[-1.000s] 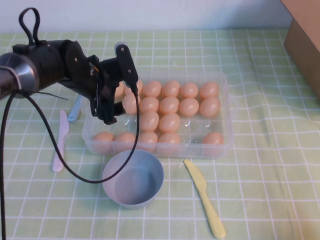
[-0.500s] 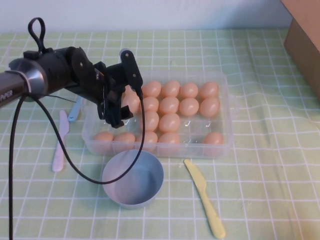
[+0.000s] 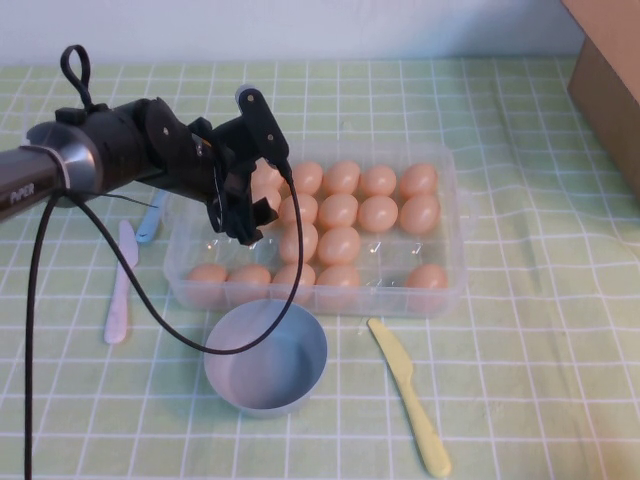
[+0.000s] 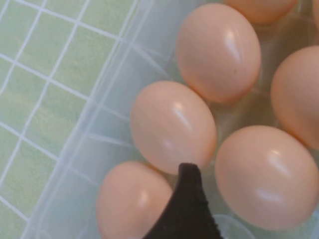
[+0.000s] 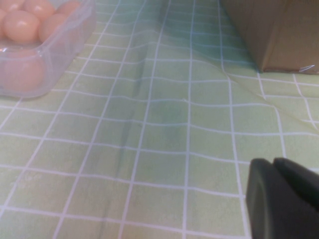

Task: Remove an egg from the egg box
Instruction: Pick up the egg from the plastic box

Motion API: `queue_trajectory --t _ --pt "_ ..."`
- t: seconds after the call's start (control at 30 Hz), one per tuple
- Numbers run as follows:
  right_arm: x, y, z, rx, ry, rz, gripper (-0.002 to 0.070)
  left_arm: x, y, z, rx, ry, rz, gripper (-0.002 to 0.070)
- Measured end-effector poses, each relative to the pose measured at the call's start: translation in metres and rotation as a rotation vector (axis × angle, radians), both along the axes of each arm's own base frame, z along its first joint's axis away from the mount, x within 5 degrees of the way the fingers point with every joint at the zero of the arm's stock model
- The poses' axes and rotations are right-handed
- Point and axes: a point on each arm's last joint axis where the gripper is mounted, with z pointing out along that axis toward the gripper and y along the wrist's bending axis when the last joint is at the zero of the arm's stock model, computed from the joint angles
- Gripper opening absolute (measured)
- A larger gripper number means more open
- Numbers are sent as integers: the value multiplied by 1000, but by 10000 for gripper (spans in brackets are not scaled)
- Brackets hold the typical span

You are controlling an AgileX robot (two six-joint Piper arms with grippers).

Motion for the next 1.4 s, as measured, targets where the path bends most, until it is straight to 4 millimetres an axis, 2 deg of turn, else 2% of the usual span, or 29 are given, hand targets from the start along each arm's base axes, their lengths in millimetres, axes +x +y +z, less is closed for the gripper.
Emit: queue_trajectory --t 0.57,0.87,1.27,1.4 --pt "0 0 0 0 0 0 -17 1 -2 -3 -61 25 34 522" --pt "0 0 0 0 0 0 -17 4 -3 -20 -58 59 41 522" --pt "0 0 0 0 0 0 -17 7 -3 -21 -64 38 55 521" --pt "0 0 0 0 0 0 -17 7 -3 -20 -66 36 57 470"
